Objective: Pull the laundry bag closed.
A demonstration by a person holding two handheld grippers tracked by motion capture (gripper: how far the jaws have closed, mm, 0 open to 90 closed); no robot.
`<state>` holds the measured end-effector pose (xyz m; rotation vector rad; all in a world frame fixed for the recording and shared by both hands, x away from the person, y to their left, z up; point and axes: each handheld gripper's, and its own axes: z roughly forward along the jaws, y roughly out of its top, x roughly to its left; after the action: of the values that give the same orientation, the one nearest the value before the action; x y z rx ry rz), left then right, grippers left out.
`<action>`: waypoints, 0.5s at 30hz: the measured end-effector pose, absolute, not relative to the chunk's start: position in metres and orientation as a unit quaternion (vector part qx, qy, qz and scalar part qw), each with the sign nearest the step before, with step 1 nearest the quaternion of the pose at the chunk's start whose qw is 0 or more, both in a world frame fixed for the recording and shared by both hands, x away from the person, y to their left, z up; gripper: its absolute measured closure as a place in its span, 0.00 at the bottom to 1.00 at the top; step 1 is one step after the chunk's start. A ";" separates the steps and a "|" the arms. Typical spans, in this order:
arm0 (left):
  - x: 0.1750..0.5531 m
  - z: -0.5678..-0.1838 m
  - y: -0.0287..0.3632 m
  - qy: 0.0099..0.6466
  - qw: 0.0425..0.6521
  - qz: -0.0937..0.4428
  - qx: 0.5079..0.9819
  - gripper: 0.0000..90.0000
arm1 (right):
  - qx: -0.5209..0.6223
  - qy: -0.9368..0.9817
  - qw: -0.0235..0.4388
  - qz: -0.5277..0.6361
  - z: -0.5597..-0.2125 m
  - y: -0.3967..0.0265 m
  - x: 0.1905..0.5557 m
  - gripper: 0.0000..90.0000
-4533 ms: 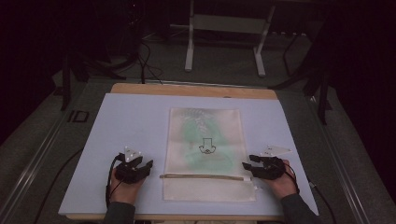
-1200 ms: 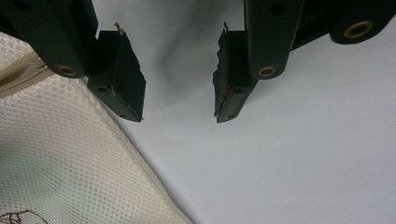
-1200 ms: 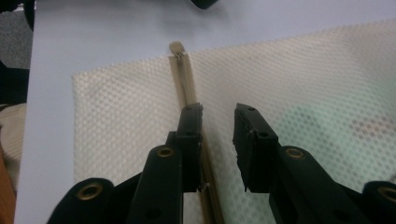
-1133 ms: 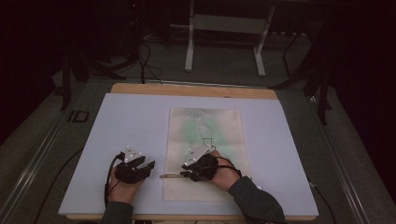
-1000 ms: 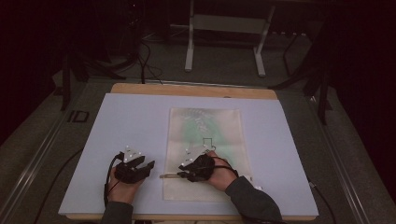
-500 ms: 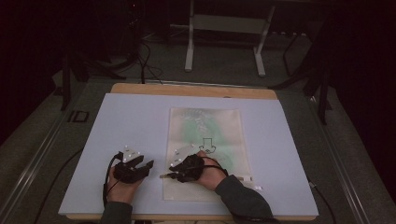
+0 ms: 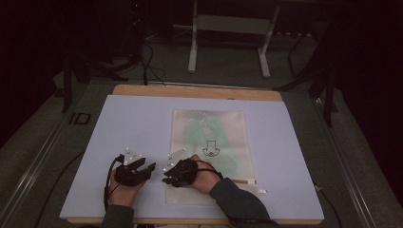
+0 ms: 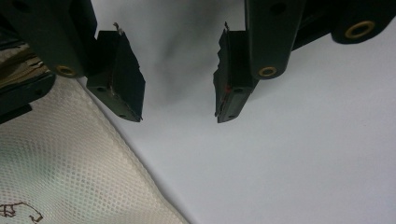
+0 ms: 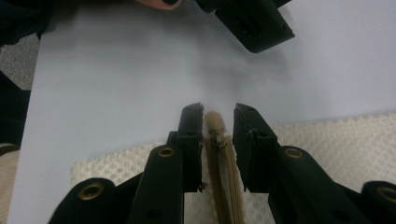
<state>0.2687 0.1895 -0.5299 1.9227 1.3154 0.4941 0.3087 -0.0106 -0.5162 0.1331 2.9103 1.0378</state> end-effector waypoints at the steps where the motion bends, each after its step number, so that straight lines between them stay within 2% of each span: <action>1: 0.269 -0.530 0.189 0.513 0.371 0.193 0.750 0.57 | 0.042 0.940 0.024 0.336 -0.516 -0.009 0.309 0.81; 10: 0.269 -0.530 0.190 0.513 0.372 0.193 0.749 0.57 | 0.037 0.949 0.029 0.310 -0.522 0.009 0.309 0.82; 12: 0.269 -0.529 0.191 0.513 0.373 0.193 0.748 0.57 | 0.041 0.950 0.023 0.309 -0.522 0.009 0.310 0.88; 15: 0.269 -0.529 0.191 0.514 0.373 0.194 0.748 0.57 | 0.040 0.951 0.022 0.306 -0.521 0.010 0.311 0.90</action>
<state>0.2685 0.1910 -0.5293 1.9156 1.3166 0.4977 0.3111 0.0099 -0.5213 0.1237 2.9472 0.9473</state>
